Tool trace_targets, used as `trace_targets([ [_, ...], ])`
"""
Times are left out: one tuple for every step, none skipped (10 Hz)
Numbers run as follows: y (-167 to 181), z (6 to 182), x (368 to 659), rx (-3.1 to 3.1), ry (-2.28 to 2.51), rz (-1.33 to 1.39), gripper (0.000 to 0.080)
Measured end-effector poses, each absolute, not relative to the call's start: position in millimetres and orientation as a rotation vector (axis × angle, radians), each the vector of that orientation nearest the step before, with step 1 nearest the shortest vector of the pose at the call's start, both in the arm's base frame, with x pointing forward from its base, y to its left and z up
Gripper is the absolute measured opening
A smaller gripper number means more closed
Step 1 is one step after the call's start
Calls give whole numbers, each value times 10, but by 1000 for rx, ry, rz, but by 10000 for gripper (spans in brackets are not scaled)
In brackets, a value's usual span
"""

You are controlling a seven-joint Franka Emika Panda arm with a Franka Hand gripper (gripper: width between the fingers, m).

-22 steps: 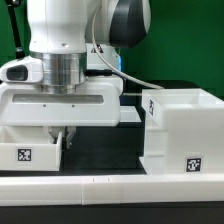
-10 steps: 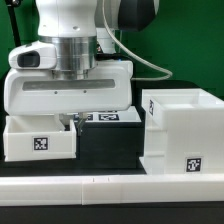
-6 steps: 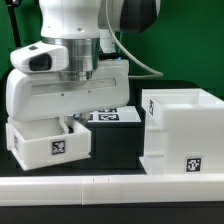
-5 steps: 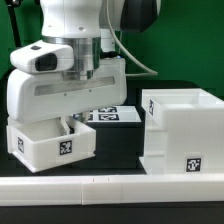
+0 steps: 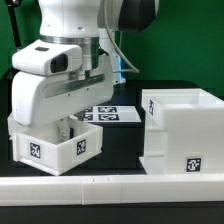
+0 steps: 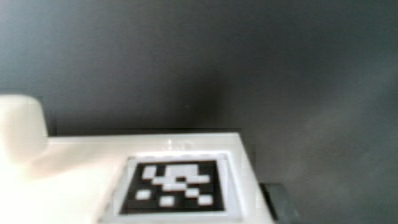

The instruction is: Assemble drawer

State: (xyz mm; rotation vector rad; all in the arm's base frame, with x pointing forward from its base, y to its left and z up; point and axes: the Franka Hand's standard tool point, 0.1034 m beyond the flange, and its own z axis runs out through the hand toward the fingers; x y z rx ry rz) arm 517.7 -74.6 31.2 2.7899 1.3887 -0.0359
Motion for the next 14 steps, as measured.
trace_targets([
  [-740, 289, 5164, 2696, 1548, -42, 42],
  [-724, 282, 5155, 2628, 1657, -53, 42],
  [-709, 280, 5156, 2546, 1771, -66, 42],
  [-699, 277, 5157, 2509, 1817, -73, 42],
  [-718, 275, 5153, 2434, 1911, -84, 42],
  [-744, 275, 5148, 2365, 1991, -95, 42],
  [-764, 275, 5145, 2302, 2059, -105, 42],
  [-767, 270, 5143, 2283, 2079, -110, 42],
  [-711, 248, 5150, 2272, 2099, -116, 42],
  [-634, 246, 5179, 2259, 2119, -115, 42],
  [-548, 238, 5200, 2284, 2098, -111, 42],
  [-470, 221, 5216, 2293, 2093, -106, 42],
  [-422, 210, 5237, 2301, 2089, -102, 42],
  [-411, 209, 5245, 2303, 2086, -100, 42],
])
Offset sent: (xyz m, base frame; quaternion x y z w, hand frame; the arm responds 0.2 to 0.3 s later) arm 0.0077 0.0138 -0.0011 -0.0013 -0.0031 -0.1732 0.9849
